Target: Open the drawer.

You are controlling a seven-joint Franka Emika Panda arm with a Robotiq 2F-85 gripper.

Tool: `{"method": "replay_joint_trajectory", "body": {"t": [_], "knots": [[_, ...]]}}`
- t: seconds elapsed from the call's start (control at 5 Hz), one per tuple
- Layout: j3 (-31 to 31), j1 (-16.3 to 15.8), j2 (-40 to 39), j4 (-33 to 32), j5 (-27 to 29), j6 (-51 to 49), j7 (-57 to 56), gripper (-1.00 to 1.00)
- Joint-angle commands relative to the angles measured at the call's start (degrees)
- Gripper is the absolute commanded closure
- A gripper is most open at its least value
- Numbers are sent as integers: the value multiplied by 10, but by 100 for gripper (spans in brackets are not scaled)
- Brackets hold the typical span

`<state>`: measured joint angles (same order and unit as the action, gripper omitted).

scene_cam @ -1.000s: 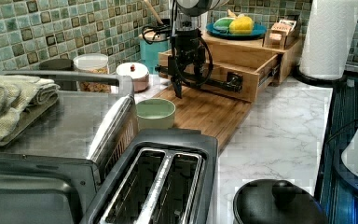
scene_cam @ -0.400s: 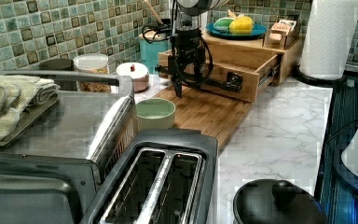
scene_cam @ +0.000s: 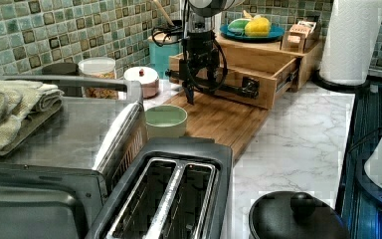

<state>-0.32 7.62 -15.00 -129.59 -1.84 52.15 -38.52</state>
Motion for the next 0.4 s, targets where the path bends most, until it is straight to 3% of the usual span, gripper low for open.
{"method": "replay_joint_trajectory", "body": {"t": [0.2,0.4], "knots": [[53,-81,26,8,32,-14,34,-100],[68,-66,26,8,26,-13,38,-100]]}}
